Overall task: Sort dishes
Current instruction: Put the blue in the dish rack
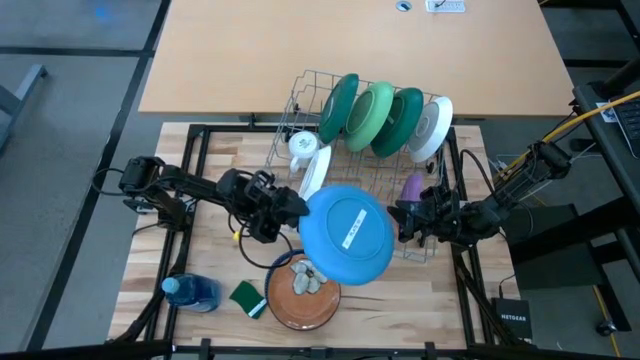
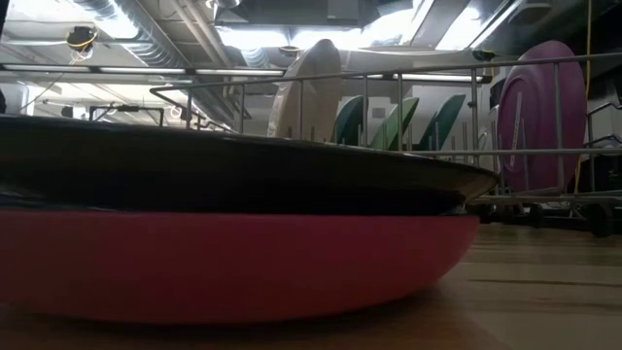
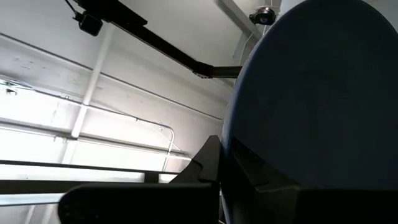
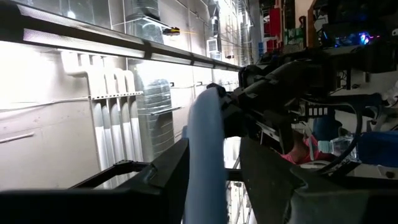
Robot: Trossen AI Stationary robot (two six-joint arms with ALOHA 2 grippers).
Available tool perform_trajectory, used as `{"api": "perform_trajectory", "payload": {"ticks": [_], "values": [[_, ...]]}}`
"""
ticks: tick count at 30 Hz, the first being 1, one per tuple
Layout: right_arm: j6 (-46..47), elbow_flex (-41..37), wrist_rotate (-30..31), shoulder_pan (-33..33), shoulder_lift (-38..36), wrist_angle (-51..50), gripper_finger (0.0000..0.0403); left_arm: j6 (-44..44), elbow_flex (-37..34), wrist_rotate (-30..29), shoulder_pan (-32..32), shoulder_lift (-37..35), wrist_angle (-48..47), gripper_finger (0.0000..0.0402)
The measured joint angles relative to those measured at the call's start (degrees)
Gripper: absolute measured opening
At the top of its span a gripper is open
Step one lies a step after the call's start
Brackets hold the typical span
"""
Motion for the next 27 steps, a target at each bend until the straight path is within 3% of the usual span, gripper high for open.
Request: {"api": "perform_trajectory", "payload": {"ticks": [11,27], "values": [[-0.13,0.01,-0.01,0.00,0.00,0.00,0.0145,-1.06,2.23,1.51,0.15,0.00,-5.94,0.0000],[-1.77,0.01,-2.01,0.00,0.00,-0.03,0.0145,-2.12,2.23,1.52,0.17,0.02,-6.26,0.0000]]}}
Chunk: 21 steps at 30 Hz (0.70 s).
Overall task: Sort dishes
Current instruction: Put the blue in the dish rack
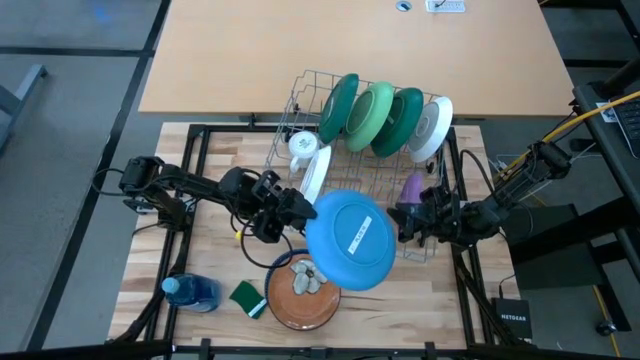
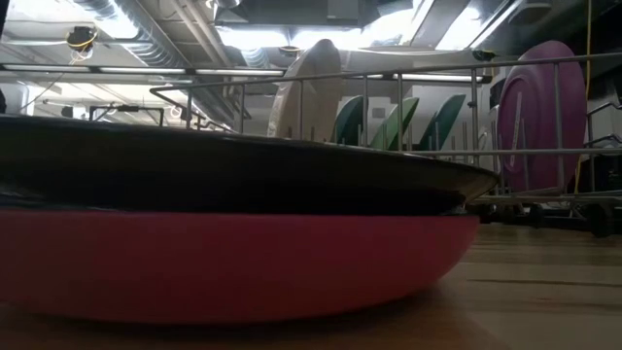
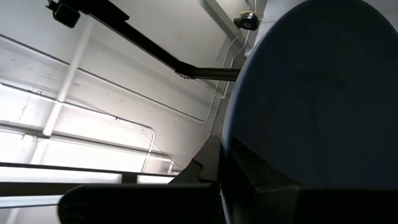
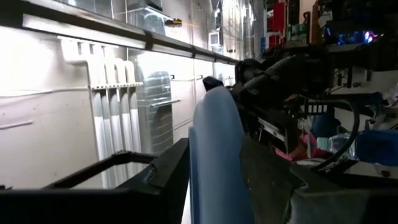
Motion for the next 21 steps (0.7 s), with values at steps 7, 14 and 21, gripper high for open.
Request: {"api": "perform_trajectory", "payload": {"ticks": [7,14,21], "values": [[0.18,0.00,-1.56,-0.01,1.60,-0.38,0.0145,-0.64,0.00,0.92,0.00,0.04,0.02,0.0000],[0.54,0.00,-3.19,-0.01,4.47,3.16,0.0145,-3.13,0.00,0.92,0.00,0.04,-0.22,0.0000],[-1.26,0.00,-5.34,-0.01,6.14,6.43,0.0145,-3.95,0.07,0.94,-0.02,0.04,-2.96,0.0000]]}}
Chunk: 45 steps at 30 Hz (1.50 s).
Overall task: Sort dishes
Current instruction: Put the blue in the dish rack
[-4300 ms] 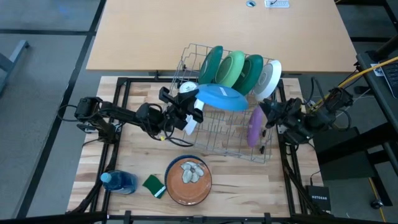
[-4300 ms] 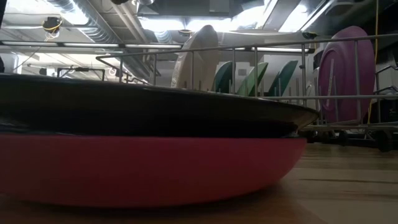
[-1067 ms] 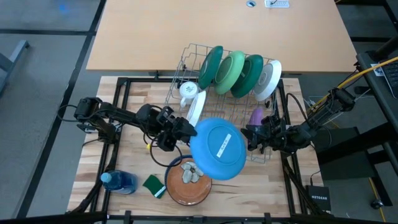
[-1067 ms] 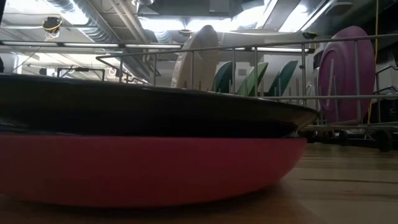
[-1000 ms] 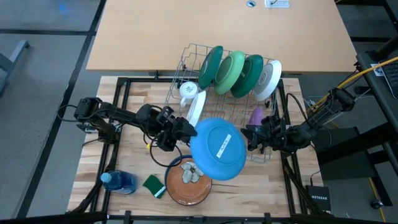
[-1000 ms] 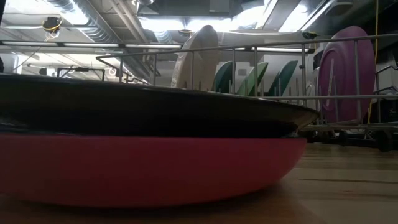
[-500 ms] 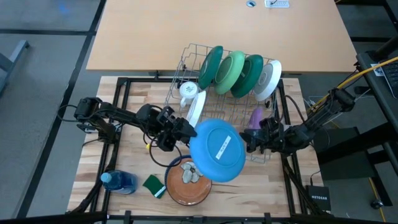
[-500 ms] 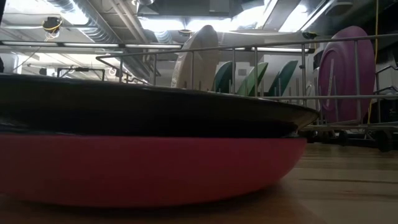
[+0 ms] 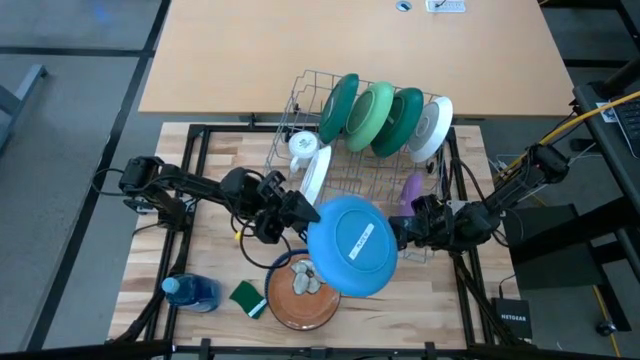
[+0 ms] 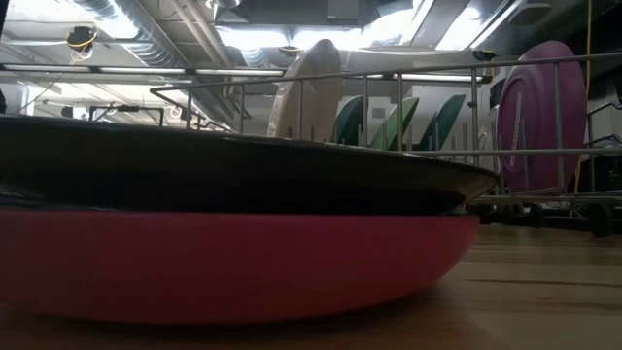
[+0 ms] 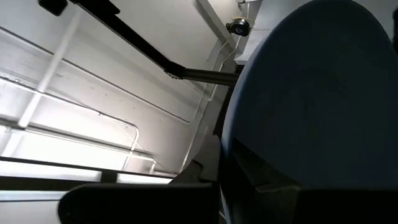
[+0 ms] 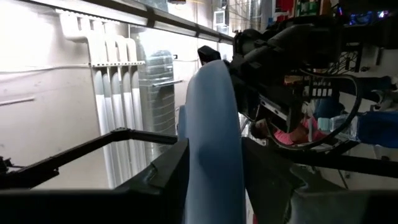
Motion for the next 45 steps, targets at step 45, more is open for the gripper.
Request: {"api": "perform_trajectory", "payload": {"ticks": [45], "values": [[-4.18,1.11,-2.22,0.14,-0.17,-10.62,0.0141,-1.12,-0.75,-3.17,0.13,-0.09,-13.23,0.0010]]}}
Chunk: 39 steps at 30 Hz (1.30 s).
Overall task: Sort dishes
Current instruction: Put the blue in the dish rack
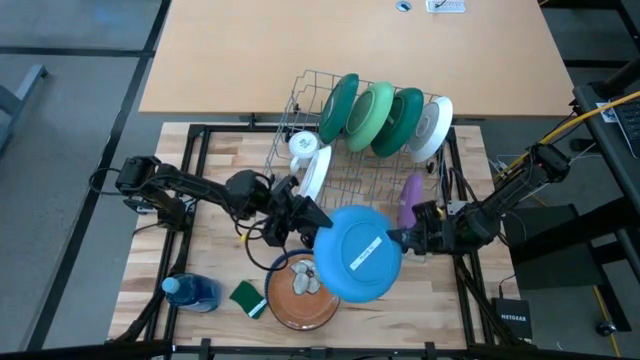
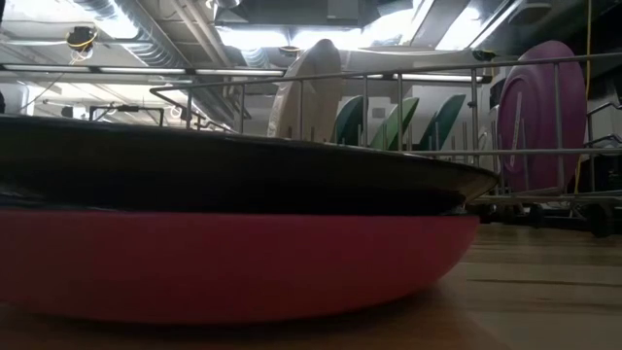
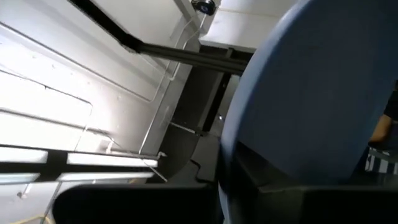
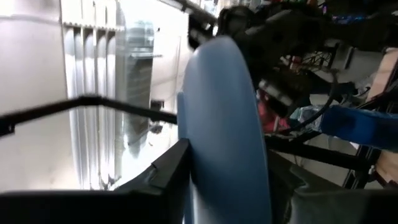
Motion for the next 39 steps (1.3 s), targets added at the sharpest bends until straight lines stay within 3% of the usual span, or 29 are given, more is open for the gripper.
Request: {"api": "perform_trajectory", "payload": {"ticks": [7,14,25,34,39], "values": [[-4.49,0.00,-4.99,0.09,0.11,-0.25,0.0095,-0.13,-0.24,-3.69,0.38,0.31,-1.75,0.0029],[-8.25,0.04,-5.09,0.04,0.02,0.45,0.0046,-1.01,-0.24,-4.98,1.48,0.42,-2.64,0.0012],[-14.44,0.01,-4.06,-0.02,0.07,3.96,0.0038,-1.01,-0.16,-6.21,2.63,0.31,-3.88,0.0049],[-17.79,-0.07,-3.19,-0.15,-0.06,4.52,0.0036,-7.20,-0.07,-24.84,2.55,0.28,-5.45,0.0115],[-18.29,-0.15,-3.20,-0.13,-1.31,4.21,0.0036,-7.91,-0.02,-30.79,2.56,0.17,-8.53,0.0138]]}}
